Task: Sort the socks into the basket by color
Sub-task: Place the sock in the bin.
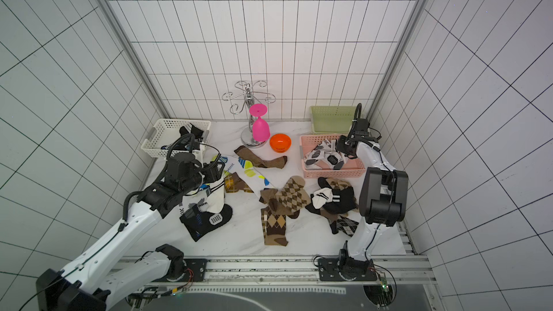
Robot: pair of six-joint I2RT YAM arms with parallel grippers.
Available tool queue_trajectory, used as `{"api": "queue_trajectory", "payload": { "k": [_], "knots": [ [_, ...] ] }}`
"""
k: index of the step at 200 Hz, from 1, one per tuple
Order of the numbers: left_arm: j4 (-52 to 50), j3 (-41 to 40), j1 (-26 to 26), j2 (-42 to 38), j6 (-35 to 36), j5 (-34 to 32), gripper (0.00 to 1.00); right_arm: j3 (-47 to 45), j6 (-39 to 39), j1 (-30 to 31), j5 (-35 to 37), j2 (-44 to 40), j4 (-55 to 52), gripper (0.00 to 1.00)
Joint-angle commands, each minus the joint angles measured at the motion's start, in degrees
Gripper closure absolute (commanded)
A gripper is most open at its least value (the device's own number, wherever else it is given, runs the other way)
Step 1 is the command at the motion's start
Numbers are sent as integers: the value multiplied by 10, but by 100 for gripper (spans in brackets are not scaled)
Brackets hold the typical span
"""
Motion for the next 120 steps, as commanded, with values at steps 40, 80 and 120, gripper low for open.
{"api": "queue_trajectory", "payload": {
  "k": [40, 80, 120],
  "knots": [
    [-7, 9, -4, 17, -2, -14, 35, -35, 26, 6, -14, 50, 32, 100],
    [-31, 7, -5, 28, -1, -23, 33, -35, 32, 7, -32, 46, 36, 84],
    [-45, 9, -6, 34, -1, -27, 31, -28, 33, 11, -47, 16, 30, 49]
  ]
}}
